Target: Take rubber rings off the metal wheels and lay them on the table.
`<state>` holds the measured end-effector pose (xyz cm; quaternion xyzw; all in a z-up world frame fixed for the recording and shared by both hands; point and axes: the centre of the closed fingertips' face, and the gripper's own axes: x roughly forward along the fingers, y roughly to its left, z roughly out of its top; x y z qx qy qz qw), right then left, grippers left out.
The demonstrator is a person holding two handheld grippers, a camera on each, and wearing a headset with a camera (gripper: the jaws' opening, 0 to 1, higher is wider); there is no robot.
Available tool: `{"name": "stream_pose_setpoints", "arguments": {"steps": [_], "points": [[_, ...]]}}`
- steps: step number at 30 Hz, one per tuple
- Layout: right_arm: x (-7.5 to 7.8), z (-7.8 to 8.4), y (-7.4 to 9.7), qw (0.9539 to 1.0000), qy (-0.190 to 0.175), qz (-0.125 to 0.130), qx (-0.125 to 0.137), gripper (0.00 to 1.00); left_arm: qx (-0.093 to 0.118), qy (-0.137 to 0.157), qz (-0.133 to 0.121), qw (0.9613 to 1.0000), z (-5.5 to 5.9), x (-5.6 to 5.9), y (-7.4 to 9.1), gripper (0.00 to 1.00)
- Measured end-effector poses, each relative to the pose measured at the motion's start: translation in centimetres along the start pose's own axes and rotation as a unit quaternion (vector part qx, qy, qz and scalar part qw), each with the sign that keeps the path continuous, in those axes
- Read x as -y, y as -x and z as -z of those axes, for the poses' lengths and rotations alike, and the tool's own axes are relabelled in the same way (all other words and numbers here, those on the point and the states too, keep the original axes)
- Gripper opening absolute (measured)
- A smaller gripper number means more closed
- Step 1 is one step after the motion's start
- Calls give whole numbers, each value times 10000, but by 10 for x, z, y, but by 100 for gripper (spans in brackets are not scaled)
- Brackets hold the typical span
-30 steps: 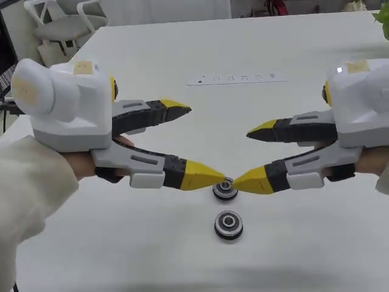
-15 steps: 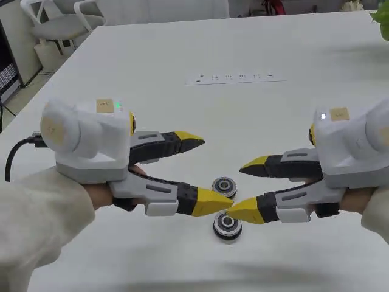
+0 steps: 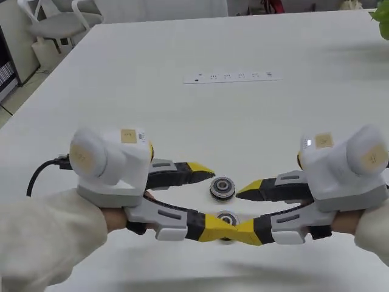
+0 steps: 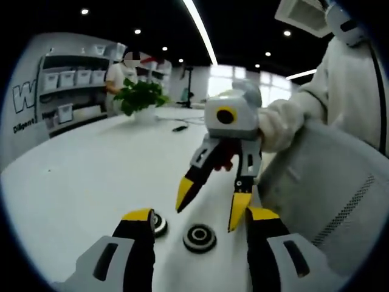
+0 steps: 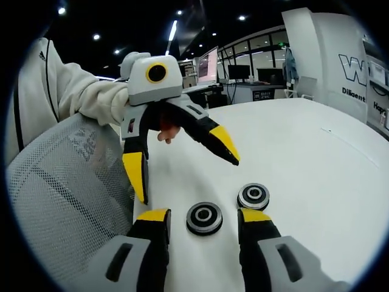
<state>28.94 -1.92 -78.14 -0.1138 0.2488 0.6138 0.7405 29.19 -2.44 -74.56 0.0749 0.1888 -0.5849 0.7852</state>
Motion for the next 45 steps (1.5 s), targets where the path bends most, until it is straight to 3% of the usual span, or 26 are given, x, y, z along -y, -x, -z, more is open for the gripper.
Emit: {"name": "stream_pose_setpoints", "arguments": {"steps": [10, 24, 41, 44, 45], "points": [[-1, 13, -4, 9999, -87, -11, -135, 34, -131, 20, 134, 9998, 15, 7, -11, 49], [-1, 19, -4, 9997, -52, -19, -234, 25, -200, 150, 25, 9997, 28, 1, -16, 28], [-1, 23, -6, 9994, 18, -9, -352, 18, -391, -25, -66, 9992, 40, -2, -17, 17], [0, 23, -6, 9993, 38, 11, -367, 17, -394, -158, -36, 9991, 41, -1, -18, 17], [0, 24, -6, 9993, 46, 17, -380, 17, -393, -365, -41, 9986, 40, -1, -18, 17]]}}
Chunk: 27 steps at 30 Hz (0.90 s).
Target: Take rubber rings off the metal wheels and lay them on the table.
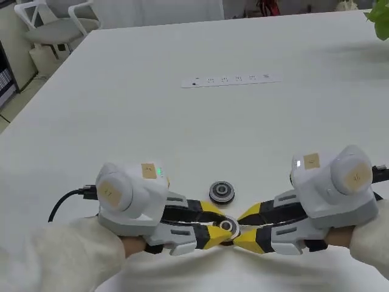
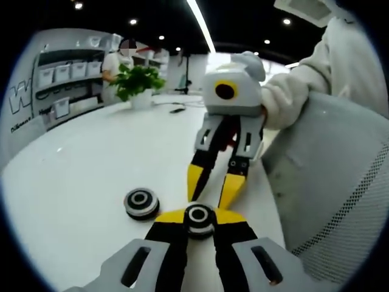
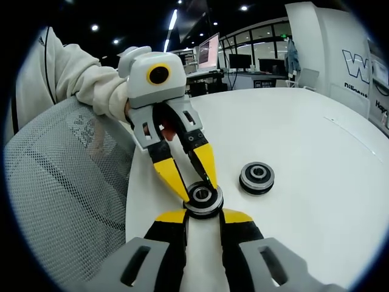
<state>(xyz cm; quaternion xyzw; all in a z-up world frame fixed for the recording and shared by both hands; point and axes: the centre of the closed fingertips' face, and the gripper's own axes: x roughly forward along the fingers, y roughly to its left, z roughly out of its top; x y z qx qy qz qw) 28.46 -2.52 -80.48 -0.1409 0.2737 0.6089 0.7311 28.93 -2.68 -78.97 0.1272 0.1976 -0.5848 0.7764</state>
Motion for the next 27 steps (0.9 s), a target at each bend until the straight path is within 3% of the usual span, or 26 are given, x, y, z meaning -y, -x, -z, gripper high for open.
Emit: {"name": "stream_pose_setpoints", "arguments": {"steps": [13, 27], "points": [[2, 2, 0, 9999, 119, 30, -62, 16, 86, -178, -27, 9998, 0, 0, 0, 15], [1, 3, 0, 9993, 300, 93, -205, 13, 183, -177, -48, 9997, 0, 0, 0, 15]]}}
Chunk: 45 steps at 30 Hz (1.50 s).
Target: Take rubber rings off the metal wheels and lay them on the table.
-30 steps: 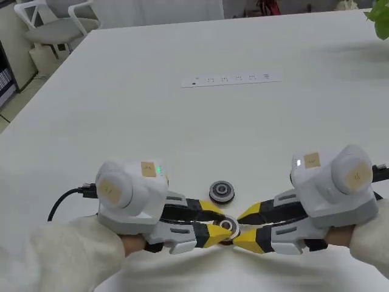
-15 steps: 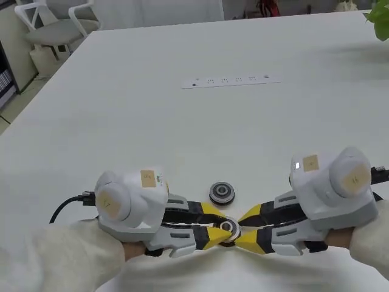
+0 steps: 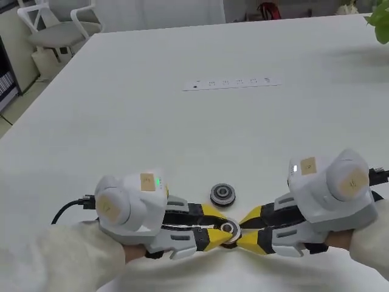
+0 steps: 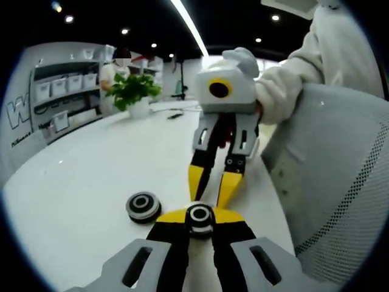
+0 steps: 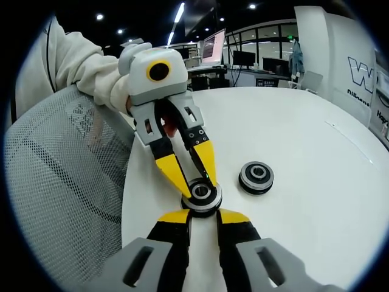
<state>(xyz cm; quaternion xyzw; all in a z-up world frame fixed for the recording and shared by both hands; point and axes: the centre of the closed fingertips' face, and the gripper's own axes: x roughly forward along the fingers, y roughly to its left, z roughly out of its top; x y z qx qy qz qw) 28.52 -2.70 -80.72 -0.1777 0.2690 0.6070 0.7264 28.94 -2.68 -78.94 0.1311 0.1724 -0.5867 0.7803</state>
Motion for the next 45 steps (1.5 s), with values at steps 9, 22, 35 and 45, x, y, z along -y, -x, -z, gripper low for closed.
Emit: {"name": "stream_pose_setpoints", "arguments": {"steps": [9, 22, 35, 45], "points": [[3, 3, 2, 9999, 15, 94, -89, 0, 57, 0, -22, 10000, 0, -1, 0, 15], [11, 1, 6, 9963, -824, 247, -50, 0, 62, -32, -49, 10000, 0, -2, 0, 15], [16, 0, 9, 9861, -1642, 204, 154, 0, 70, -38, -68, 9999, 1, -3, 1, 15], [18, -3, 9, 9641, -2632, 178, 315, 0, 75, -60, -75, 9999, 1, -3, 1, 15]]}}
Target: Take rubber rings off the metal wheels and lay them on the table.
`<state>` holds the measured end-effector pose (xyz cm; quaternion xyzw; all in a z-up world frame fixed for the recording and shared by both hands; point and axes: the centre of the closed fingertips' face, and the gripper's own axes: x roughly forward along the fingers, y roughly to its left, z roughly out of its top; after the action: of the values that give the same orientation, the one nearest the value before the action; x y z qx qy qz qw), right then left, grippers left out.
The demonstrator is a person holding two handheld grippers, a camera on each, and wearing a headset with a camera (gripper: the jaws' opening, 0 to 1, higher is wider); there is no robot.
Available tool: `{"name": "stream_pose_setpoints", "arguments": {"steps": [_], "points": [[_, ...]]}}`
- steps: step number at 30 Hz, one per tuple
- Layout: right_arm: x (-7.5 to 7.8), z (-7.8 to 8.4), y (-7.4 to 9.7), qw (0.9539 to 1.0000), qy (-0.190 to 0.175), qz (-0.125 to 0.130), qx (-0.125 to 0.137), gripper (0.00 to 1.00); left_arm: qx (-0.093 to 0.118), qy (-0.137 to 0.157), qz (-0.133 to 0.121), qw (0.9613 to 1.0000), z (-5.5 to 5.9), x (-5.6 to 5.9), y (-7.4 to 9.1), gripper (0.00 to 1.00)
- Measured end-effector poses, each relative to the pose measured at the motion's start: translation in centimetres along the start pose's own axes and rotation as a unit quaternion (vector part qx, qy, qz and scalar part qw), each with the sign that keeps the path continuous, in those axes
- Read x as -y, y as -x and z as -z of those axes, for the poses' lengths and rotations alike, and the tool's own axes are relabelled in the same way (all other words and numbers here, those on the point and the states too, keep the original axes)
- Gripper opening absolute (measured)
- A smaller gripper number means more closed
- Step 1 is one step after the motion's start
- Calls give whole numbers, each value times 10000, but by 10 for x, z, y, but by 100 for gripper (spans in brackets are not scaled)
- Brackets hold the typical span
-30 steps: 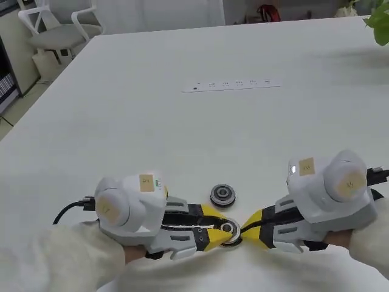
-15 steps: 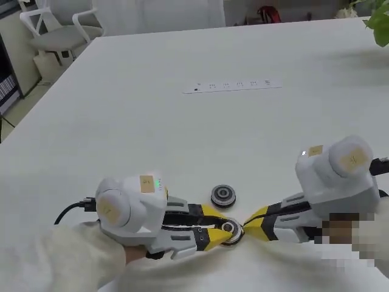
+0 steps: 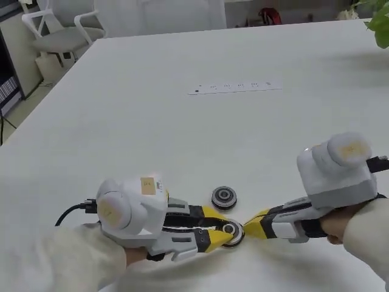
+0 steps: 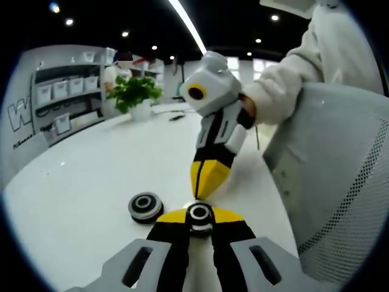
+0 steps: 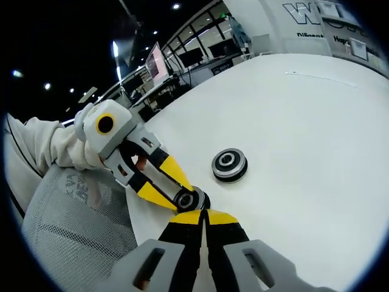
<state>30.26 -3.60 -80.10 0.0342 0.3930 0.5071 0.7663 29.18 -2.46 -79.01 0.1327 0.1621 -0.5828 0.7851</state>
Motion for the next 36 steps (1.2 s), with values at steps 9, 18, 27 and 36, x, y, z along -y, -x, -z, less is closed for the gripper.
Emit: {"name": "stream_pose_setpoints", "arguments": {"steps": [9, 18, 27, 36], "points": [[-7, -3, 0, 10000, -13, -43, 21, 0, 41, 18, 0, 10000, 0, 0, 0, 14], [-5, -2, 2, 10000, -17, -63, 39, 0, 52, 20, 7, 10000, 0, 0, 0, 15], [-7, -4, 0, 9999, -36, -101, 59, 0, 54, 0, 7, 10000, 1, 1, 0, 14], [-11, -3, -1, 9999, 19, -143, 54, 0, 51, -14, 17, 10000, 1, 2, 0, 15]]}}
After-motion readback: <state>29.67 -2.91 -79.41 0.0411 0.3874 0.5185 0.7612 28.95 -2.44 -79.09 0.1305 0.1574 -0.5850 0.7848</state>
